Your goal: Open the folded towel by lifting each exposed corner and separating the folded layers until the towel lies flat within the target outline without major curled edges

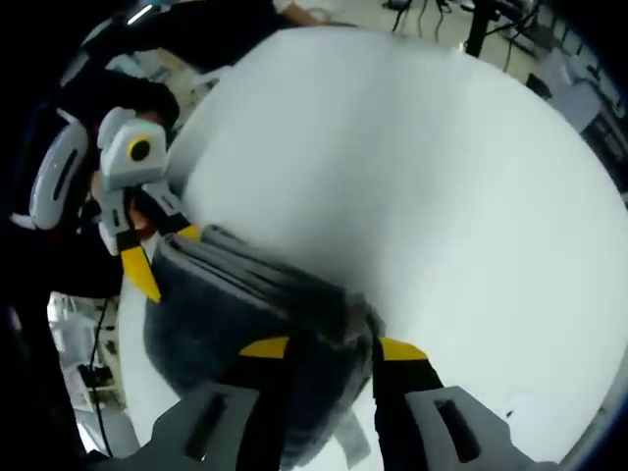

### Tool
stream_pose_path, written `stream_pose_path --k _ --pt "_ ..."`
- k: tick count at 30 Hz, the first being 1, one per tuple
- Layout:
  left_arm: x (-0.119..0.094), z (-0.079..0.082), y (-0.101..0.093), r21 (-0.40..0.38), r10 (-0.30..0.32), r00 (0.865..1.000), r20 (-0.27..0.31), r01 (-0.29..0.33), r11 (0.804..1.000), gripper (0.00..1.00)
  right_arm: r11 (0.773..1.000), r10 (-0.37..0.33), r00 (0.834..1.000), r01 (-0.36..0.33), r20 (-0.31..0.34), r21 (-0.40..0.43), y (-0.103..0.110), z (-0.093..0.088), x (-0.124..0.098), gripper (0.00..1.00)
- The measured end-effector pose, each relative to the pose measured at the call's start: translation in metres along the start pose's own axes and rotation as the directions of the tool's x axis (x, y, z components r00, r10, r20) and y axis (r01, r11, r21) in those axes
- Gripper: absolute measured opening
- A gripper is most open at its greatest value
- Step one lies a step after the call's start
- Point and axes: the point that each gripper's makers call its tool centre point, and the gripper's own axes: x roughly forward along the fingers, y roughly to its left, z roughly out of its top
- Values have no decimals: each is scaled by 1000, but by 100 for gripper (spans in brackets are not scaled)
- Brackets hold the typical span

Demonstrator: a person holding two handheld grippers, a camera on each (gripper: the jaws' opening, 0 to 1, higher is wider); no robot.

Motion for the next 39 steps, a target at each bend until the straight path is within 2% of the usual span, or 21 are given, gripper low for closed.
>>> stream_pose_path --k 5,9,13,18,23,26,32,39 --pt "1 -2 1 -1 5 1000 -16 -5 1000 23 1000 6 1000 -6 -16 24 1 0 -7 27" --pt "2 -3 1 -1 10 1000 -22 -10 1000 22 1000 -7 1000 6 20 28 -4 12 -17 21" --pt "2 -3 2 -6 9 1000 -28 -9 1000 22 1000 11 1000 -11 -27 2 -3 5 -3 19" --pt "4 -3 3 -5 12 999 -37 -12 1000 21 999 20 999 -21 -43 -28 -3 5 9 18" --pt "3 -3 3 3 10 999 -38 -10 1000 19 999 -10 998 7 -61 -37 -11 4 12 27" --pt "5 -4 5 3 12 999 -42 -12 1000 17 999 9 998 -12 -65 -49 -7 3 16 20" --pt "5 -1 1 -11 -13 999 -36 13 1000 9 998 -9 998 5 -65 -70 -7 3 10 15" --pt "6 0 -11 -4 -64 997 -32 64 998 8 995 -40 998 35 -53 -91 -12 1 -1 15"
